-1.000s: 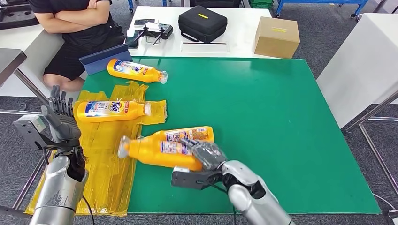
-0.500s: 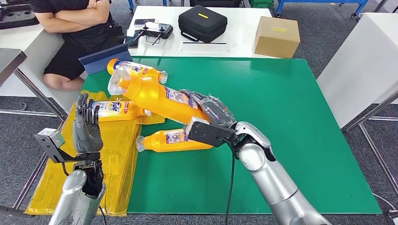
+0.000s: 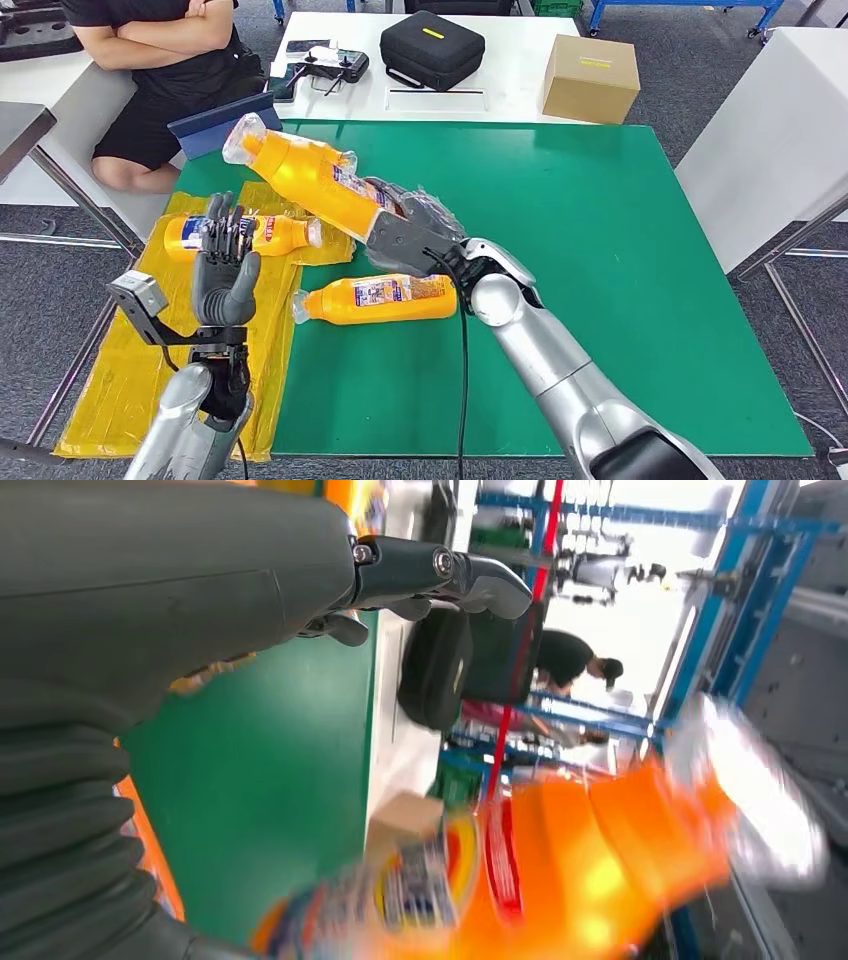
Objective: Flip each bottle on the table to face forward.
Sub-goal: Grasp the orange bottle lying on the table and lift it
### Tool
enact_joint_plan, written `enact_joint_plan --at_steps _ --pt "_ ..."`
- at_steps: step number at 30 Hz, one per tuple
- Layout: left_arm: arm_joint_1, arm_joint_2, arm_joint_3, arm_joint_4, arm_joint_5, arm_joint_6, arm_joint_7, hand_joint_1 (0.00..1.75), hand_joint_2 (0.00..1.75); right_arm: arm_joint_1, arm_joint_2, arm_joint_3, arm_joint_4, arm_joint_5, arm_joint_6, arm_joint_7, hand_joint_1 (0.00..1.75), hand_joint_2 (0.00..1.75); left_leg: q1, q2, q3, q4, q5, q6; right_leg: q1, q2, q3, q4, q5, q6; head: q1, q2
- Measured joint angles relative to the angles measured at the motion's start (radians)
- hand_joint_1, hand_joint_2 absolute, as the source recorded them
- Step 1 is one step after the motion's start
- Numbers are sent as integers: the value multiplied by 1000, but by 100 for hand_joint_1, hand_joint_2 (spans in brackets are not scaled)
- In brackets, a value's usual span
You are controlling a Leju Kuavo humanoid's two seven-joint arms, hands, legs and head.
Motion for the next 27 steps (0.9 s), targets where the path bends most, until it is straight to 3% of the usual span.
enact_joint_plan --at_steps 15,23,27 --pt "-43 -31 -66 9 45 -7 30 0 175 -40 65 48 123 9 -44 23 175 175 0 0 0 0 0 0 0 0 -1 0 0 0 0 0" --pt "-68 -36 -60 41 88 -8 41 0 175 -40 81 99 131 67 -87 37 175 175 0 0 -1 0 0 0 0 0 -1 0 0 0 0 0" --pt "-76 -35 -31 69 128 -18 55 0 175 -6 82 168 64 96 -95 51 175 175 0 1 -1 0 0 0 0 0 -2 0 0 0 0 0"
